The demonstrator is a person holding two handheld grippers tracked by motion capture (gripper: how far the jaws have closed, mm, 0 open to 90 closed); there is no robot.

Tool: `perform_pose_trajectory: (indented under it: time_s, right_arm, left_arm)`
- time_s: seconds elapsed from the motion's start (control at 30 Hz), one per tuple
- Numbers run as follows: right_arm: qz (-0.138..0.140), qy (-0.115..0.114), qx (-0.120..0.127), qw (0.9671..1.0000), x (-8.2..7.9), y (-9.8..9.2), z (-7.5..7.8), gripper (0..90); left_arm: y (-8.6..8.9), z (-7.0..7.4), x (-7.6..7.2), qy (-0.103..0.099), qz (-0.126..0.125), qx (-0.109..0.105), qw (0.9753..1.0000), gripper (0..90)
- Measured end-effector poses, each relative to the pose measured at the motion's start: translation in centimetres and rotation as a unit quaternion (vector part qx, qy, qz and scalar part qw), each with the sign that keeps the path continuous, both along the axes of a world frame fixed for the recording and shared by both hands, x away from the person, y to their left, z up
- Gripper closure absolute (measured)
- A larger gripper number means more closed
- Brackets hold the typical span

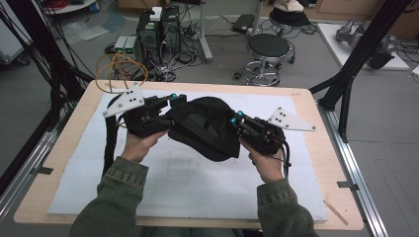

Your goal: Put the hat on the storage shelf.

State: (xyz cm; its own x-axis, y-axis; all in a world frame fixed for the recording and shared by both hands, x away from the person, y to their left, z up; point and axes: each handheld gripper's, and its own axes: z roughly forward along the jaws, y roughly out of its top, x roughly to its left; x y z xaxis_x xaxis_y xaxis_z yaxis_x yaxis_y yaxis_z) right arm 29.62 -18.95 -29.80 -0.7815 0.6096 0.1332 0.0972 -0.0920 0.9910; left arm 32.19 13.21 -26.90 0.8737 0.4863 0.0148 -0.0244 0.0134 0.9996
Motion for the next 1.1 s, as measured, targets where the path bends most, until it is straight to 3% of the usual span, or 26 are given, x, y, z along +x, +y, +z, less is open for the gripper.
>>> perform_pose_trajectory:
  time_s: [0.4,0.53,0.73,0.87,1.1]
  right_arm:
    - [-0.029,0.002,0.004,0.9996,-0.1,0.1,0.6,87.8]
    - [-0.047,0.007,0.022,0.9986,0.0,0.0,0.6,87.8]
    - [-0.072,0.017,0.057,0.9956,0.4,-1.5,0.8,87.8]
    - [-0.089,0.012,0.057,0.9943,0.4,-2.3,1.0,87.8]
    - [-0.115,0.011,0.064,0.9912,0.4,-2.9,1.1,87.8]
  left_arm:
    - [0.2,-0.8,-0.5,-0.004,0.049,0.024,0.9985,38.4]
    - [0.4,-1.6,-0.8,-0.006,0.07,0.057,0.9958,31.2]
    - [2.1,-2.7,-1.3,0.0,0.089,0.053,0.9946,29.7]
    - [3.8,-3.3,-1.7,0.004,0.111,0.045,0.9928,29.3]
    - [6.8,-4.8,-2.4,0.016,0.154,0.037,0.9873,27.9]
